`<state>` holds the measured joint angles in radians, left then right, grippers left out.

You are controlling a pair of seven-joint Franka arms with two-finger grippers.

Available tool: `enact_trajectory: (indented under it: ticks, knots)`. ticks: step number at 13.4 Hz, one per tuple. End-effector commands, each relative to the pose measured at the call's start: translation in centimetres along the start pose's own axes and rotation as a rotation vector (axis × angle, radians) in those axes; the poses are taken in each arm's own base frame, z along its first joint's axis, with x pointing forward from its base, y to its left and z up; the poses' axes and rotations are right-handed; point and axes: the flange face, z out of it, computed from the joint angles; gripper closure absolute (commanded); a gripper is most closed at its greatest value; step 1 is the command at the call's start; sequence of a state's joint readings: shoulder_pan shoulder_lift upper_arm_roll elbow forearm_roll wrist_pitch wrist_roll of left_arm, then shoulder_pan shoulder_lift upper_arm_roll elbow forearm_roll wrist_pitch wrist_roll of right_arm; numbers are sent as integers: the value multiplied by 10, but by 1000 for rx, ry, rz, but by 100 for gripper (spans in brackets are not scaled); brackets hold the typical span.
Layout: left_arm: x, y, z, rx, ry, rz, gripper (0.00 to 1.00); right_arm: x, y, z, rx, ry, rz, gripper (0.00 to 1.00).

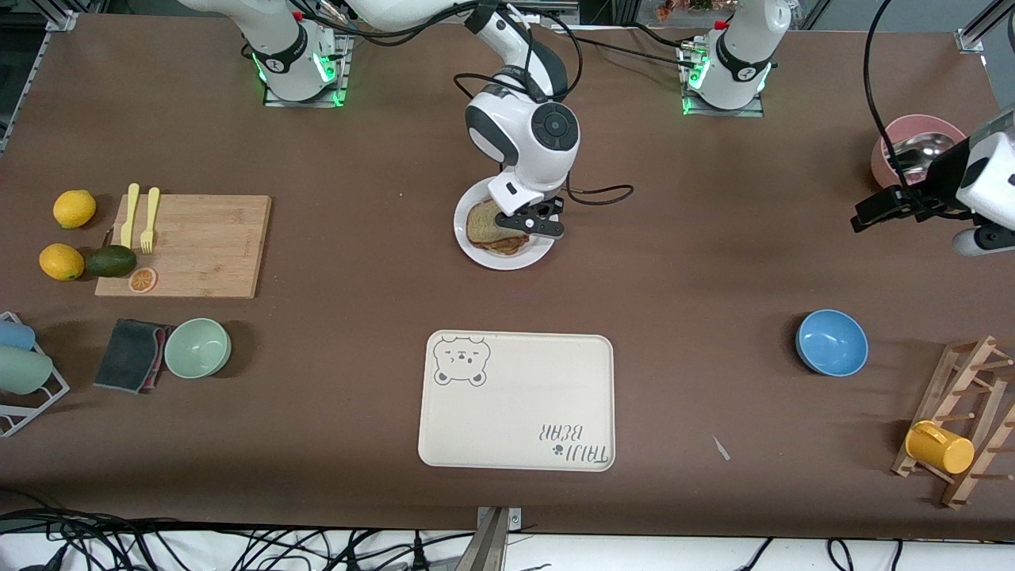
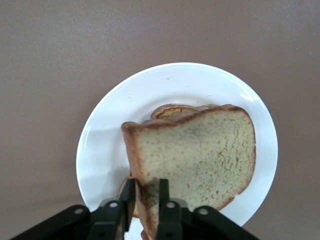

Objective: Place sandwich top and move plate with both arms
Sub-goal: 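Lower the bread onto the sandwich while the left gripper moves toward the plate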

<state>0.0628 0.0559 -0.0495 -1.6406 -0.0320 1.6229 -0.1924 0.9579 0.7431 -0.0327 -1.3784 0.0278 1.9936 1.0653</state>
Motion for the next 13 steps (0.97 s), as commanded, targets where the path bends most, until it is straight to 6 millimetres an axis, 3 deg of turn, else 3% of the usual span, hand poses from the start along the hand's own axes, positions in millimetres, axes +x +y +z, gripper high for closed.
enact_trajectory:
  ticks: [1,3,6,9,12,13]
  knots:
    - [3,18,10,-40,-33,3,0,-1,-5,-10,9,8,8,0]
    - [6,27,17,-115,-60,2,0,7,-3,-21,22,22,1,0]
    - [8,32,20,-207,-84,-5,0,46,25,-68,61,46,-67,0]
    - [15,46,44,-284,-149,-11,0,99,86,-99,14,2,-175,0]
    - [13,53,55,-284,-172,17,0,156,164,-133,-32,-6,-249,0]
    - [13,59,70,-318,-203,58,0,170,189,-146,-46,-4,-259,0]
